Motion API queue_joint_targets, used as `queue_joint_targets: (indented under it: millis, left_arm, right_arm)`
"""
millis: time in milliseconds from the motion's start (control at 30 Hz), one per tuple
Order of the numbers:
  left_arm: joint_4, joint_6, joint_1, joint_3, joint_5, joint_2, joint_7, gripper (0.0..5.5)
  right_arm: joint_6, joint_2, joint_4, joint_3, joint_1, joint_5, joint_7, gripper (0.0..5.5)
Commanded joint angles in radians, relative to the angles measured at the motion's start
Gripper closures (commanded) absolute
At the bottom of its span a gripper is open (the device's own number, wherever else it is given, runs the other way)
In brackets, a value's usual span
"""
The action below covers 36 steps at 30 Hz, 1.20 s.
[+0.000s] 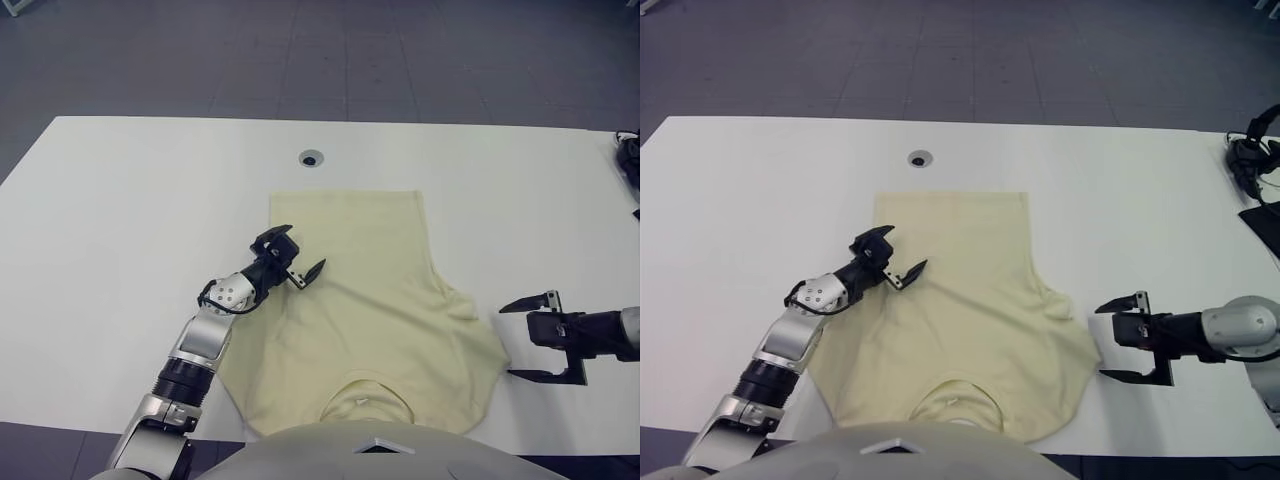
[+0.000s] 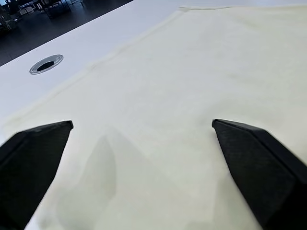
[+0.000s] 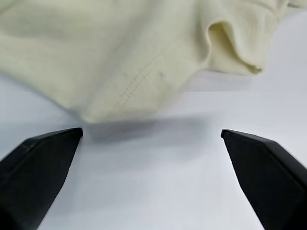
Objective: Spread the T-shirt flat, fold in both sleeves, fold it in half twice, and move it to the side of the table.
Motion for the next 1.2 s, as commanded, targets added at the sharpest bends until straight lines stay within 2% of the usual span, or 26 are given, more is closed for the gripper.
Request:
queue_joint_targets:
  millis: [33, 500, 767, 1067, 1200]
  left_arm:
    - [-0.005, 0.006, 0.005, 0.004, 0.014, 0.003, -0.005, 0.1]
    - [0.009, -0.003, -0.001, 0.004, 0.023, 0.006, -0.001, 0.1]
    - [0.038, -0.025, -0.009, 0.003, 0.032, 0.01, -0.006, 0.1]
    - [0.046, -0.039, -0.008, 0.006, 0.041, 0.011, -0.005, 0.1]
    - [0.044, -0.041, -0.007, 0.004, 0.046, 0.009, -0.003, 0.1]
  right_arm:
    - [-0.021, 0.06, 0.021, 0.053, -0.027, -0.037, -0.06, 0.13]
    - [0.022, 0.121, 0.0, -0.067, -0.032, 0.155, -0.102, 0.13]
    - [0.018, 0.145, 0.019, -0.131, -0.067, 0.162, -0.181, 0.13]
    - [-0.004, 0.153, 0.049, -0.123, -0.085, 0.129, -0.214, 0.13]
    - [0.012, 0.126, 0.018, -0.126, -0.041, 0.147, -0.161, 0.13]
